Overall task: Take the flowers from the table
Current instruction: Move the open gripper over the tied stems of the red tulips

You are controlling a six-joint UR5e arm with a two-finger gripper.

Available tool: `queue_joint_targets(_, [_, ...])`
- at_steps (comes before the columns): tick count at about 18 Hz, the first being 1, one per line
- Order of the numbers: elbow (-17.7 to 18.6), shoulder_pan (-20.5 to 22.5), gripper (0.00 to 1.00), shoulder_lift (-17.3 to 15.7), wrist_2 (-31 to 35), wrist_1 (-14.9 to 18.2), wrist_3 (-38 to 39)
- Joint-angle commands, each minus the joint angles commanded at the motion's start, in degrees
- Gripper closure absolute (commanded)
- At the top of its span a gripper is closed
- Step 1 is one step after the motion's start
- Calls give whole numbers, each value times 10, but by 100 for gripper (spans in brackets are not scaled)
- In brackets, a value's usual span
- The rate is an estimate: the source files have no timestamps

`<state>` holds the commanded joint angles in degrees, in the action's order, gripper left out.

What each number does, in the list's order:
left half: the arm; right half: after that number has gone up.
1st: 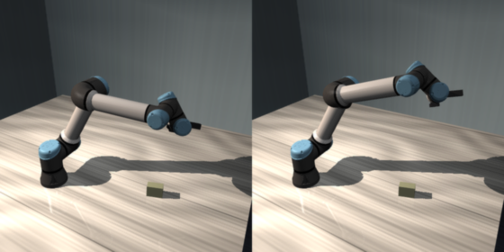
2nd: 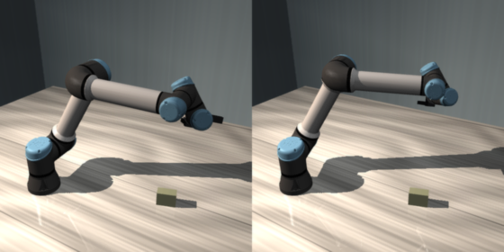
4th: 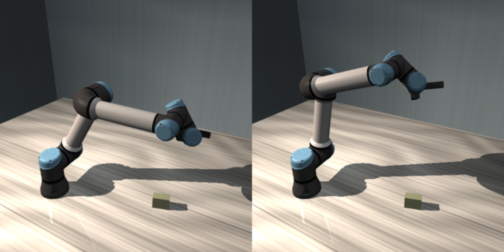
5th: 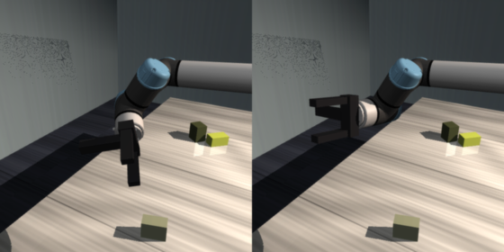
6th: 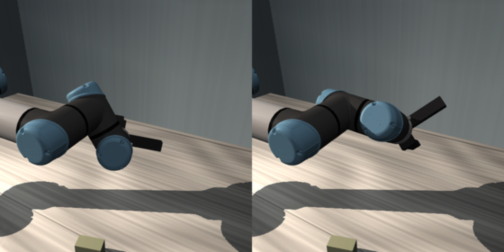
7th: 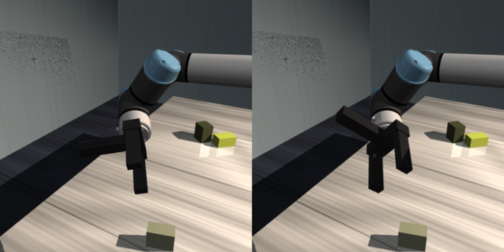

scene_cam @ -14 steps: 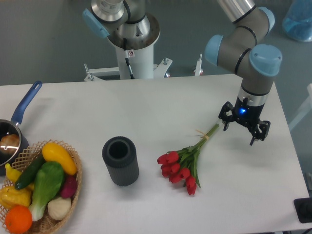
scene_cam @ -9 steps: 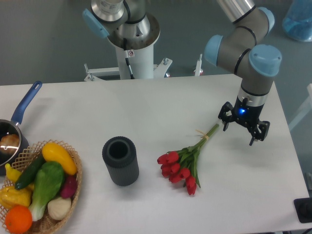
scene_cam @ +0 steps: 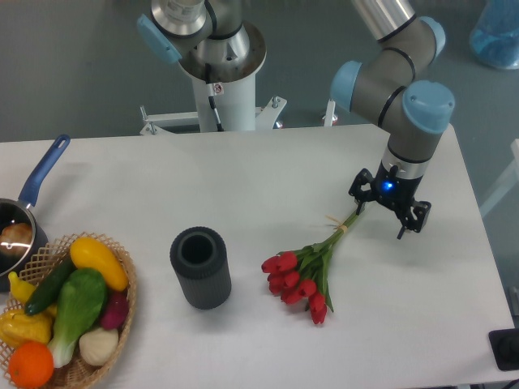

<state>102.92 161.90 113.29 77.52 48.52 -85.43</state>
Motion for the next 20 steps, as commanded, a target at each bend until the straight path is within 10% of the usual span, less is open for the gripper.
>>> queue_joint_targets(20, [25, -66, 0, 16, 32, 7, 33])
